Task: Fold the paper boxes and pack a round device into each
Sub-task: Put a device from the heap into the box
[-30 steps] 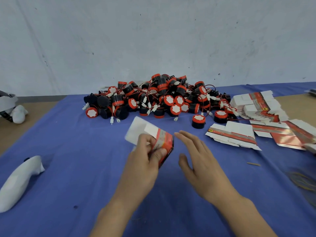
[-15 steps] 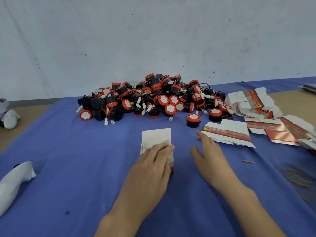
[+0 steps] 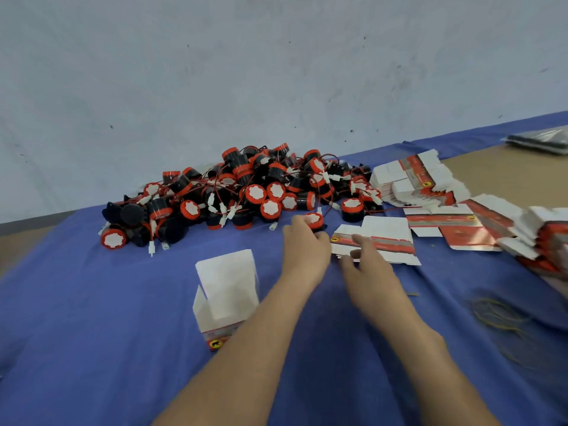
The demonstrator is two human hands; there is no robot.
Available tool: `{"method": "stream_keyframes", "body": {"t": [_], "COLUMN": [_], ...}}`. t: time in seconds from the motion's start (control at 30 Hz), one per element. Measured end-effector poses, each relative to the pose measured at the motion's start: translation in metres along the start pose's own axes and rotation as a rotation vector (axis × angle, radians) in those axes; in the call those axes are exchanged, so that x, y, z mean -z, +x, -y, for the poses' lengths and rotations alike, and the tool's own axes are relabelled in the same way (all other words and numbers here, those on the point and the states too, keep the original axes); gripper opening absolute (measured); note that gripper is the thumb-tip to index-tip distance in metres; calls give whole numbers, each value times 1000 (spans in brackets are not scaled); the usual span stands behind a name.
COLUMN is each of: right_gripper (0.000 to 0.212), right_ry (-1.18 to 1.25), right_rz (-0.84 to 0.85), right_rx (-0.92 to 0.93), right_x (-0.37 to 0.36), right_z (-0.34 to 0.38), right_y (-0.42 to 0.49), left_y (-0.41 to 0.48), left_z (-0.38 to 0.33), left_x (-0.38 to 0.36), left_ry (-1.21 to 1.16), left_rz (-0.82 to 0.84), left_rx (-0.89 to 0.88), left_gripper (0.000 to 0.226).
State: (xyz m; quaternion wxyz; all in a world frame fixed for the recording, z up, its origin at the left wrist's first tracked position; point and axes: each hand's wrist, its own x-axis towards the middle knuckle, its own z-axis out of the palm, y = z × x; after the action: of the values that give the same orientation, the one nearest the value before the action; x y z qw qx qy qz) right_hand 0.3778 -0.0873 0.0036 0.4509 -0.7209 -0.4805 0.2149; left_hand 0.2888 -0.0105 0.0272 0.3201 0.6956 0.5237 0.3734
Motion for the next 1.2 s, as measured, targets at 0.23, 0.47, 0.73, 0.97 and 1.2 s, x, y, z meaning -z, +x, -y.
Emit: {"method": "stream_keyframes", "body": {"t": [0.23,0.47,0.73,0.97,1.2], "right_gripper": [51,47,22,40,53], "right_ry": [112,222,775,221,-124], "right_rz": [-33,-56,16,-69,-27], "right_rx": [-52,-53,-47,264,634], "right_x": [24,27,21,20,11], "right_z": [-22,-30,1,7,33], "right_y": [14,25,22,-3,-28], "left_y": [83,86,-40,-92,-102], "left_z": [23,15,-16,-13,16], "left_x": [-26,-45,-36,37,101], "left_ry": [311,235,-273,186,770], "left_rz": [109,-20,-77,-245,-406], "left_rx": [90,73,-293,-624,-668], "left_gripper": [55,39,58,41,34]}}
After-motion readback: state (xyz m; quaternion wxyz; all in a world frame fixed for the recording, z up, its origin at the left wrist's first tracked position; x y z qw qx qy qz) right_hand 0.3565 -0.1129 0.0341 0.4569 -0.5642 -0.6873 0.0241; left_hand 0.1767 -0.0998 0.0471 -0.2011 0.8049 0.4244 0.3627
